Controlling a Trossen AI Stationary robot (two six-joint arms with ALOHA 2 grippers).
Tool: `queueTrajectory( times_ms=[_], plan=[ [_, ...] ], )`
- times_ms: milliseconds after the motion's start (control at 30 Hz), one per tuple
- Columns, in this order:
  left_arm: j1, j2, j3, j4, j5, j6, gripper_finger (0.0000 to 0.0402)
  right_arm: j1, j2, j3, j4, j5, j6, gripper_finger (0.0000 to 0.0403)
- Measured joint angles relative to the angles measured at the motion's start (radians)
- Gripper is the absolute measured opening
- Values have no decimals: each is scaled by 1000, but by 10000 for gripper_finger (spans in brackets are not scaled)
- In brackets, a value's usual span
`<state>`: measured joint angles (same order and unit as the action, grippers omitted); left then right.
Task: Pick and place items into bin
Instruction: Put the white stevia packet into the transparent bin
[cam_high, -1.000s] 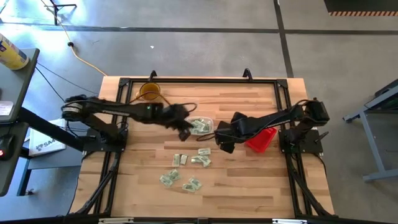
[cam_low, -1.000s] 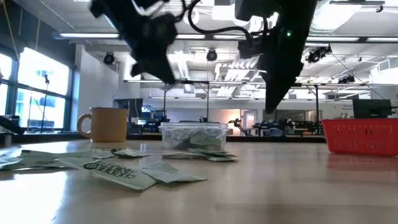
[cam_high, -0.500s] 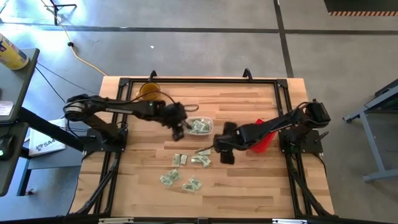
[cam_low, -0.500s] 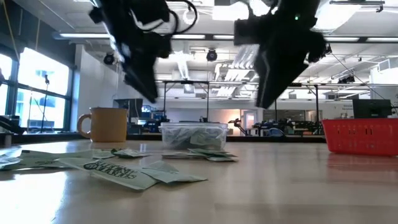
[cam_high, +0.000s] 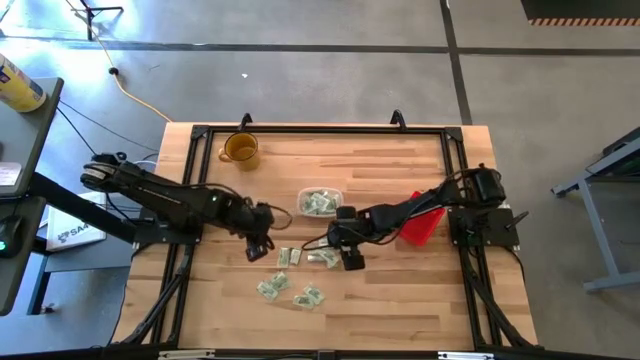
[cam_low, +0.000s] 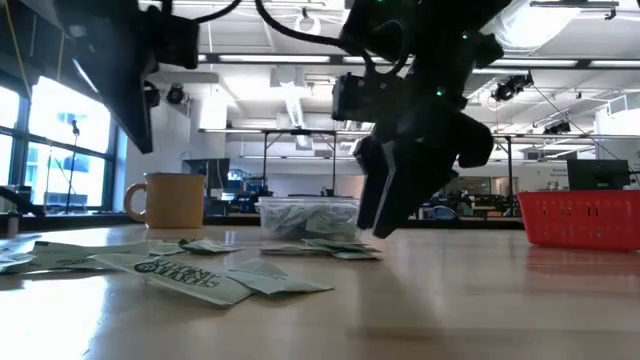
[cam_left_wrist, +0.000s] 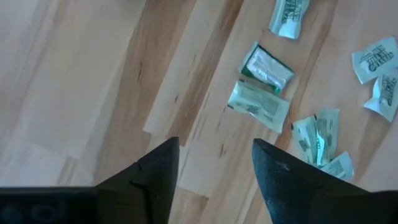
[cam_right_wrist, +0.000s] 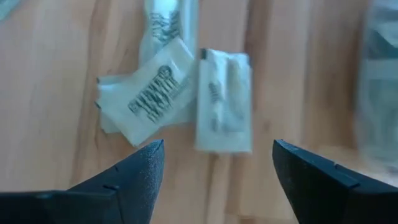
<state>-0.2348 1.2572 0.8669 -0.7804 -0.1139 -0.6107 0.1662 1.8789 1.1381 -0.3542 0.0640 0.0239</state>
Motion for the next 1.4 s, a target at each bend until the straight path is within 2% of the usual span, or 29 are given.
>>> queueTrajectory(
  times_ms=[167, 333, 533, 633, 700, 833, 967, 1100, 1233, 1400],
  plan=[
    [-67, 1, -18, -6, -23, -71, 198, -4, 36, 2, 76, -36, -2, 267],
    [-112, -2, -26, -6, -50, -155, 173, -21, 69, 2, 85, -45, 43, 217],
    [-142, -4, -26, -3, -74, -184, 158, -73, 76, 4, 79, -95, 108, 104],
    [-140, -4, -26, -4, -77, -193, 156, -94, 76, 51, -20, -97, 110, 35],
    [-140, -4, -26, -3, -85, -199, 157, -101, 77, 104, -113, -69, 102, 10],
    [-140, -4, -26, -2, -89, -199, 158, -101, 67, 264, -221, -17, 85, 17],
    [-140, -4, -26, 0, -111, -199, 156, -113, 57, 400, -254, 96, 8, 4],
    [-141, 0, -30, 5, -110, -205, 160, -180, 56, 396, -309, 123, -78, 25],
    [-173, 0, -58, 3, -109, -298, 172, -241, 59, 324, -414, 108, -96, 76],
    [-231, 1, -103, 73, -68, -502, 205, -255, 53, 311, -427, -9, -44, 174]
  ],
)
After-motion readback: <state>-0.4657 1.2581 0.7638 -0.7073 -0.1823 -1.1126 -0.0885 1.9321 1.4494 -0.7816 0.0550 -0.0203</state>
